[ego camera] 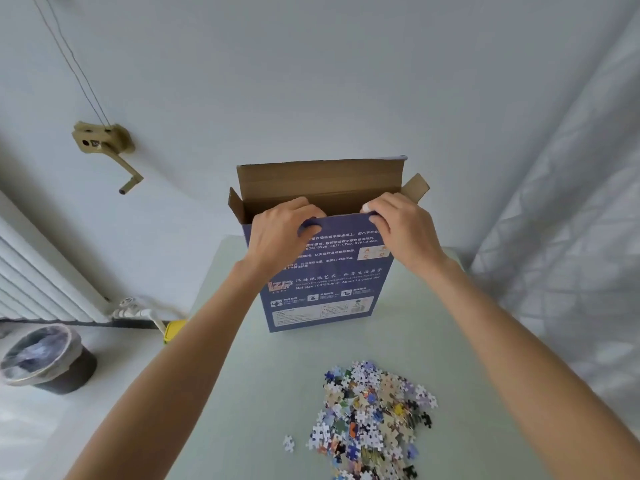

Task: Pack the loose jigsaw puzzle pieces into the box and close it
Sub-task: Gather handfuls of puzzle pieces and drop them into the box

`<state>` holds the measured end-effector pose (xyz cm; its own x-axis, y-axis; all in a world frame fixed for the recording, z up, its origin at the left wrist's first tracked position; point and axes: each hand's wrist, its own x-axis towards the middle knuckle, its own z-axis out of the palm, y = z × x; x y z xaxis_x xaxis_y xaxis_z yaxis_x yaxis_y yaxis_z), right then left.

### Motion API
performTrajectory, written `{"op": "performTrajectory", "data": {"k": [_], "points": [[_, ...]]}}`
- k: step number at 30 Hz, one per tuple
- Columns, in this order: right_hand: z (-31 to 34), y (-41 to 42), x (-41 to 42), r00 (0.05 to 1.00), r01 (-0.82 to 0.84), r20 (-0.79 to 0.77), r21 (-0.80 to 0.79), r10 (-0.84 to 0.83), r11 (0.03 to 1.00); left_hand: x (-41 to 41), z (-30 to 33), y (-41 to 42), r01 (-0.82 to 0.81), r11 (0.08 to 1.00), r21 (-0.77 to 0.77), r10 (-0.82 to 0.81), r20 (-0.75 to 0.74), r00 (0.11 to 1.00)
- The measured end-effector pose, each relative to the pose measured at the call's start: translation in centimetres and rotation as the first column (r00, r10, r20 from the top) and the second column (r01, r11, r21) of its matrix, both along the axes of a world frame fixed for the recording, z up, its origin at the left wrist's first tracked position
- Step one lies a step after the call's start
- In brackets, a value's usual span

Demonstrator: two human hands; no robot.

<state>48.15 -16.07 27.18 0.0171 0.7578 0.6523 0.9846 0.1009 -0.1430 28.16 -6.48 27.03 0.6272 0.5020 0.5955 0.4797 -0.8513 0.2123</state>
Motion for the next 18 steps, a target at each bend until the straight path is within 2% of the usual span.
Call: {"op": "performTrajectory", "data": {"k": [6,11,18], "points": [[-1.0,-1.3,0.8,0.999,0.049,0.013,-0.063,-0.048,0.997,1.2,-1.2,-0.4,-0.012,1.0,-0.024,0.013,0.014,1.0],[-1.7,-1.9,1.6,0.993,0.12,0.019,-0.067,-0.119,0.99,2.1,-2.0,-0.5,-0.051,0.999,-0.013,0.052,0.025,0.998],[-1.9,-1.8,1.1,0.987,0.144,0.081,-0.066,-0.138,0.987,2.2,-3.3,-1.4,-0.111,0.993,0.037,0.11,0.027,0.994]]}}
